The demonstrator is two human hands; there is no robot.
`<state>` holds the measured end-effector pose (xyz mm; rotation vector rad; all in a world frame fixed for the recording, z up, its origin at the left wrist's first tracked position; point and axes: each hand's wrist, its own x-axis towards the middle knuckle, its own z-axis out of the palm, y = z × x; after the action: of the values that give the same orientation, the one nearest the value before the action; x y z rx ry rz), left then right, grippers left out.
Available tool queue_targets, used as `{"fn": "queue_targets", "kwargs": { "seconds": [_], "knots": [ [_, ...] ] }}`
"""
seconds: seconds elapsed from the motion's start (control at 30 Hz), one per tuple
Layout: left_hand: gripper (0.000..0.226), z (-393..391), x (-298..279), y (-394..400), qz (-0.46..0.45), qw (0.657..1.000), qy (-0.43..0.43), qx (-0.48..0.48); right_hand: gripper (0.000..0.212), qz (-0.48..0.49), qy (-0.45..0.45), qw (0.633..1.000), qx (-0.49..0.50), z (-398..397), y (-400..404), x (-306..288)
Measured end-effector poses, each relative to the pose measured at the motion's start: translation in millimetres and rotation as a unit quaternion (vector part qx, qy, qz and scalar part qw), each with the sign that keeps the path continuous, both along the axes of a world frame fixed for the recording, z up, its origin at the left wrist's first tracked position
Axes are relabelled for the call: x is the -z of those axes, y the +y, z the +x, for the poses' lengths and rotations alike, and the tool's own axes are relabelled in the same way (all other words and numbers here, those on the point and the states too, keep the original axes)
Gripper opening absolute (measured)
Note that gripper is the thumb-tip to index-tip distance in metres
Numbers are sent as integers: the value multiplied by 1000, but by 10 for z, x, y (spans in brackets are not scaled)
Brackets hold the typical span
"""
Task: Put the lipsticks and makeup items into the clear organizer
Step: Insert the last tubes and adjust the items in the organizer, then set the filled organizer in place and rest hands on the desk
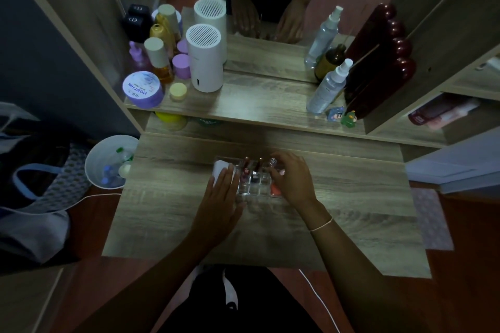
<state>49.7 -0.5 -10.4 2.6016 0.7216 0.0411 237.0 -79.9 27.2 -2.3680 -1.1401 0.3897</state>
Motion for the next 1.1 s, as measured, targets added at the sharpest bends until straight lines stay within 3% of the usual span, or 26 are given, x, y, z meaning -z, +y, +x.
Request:
{"fn": "queue_targets", "kwargs": {
  "seconds": [0.23,0.43,0.57,0.83,1.1],
  "knots": [
    [66,-25,-58,19,8,1000,-10,-12,45,71,7,996,52,-26,-142,-76],
    [71,-188,35,21,19,1000,15,-13,37,122,-45,984,120,-269,-642,54],
    [71,-319,96,-12,6,999,46,-19,46,43,-115,989,78,-496,-965,421],
    [90,-380,249,57,-30,992,92,-83,73,-94,-45,993,61,-610,-989,716],
    [90,-374,366,78,-45,992,89,-74,76,-149,-86,984,47,-640,-921,822]
  ]
}}
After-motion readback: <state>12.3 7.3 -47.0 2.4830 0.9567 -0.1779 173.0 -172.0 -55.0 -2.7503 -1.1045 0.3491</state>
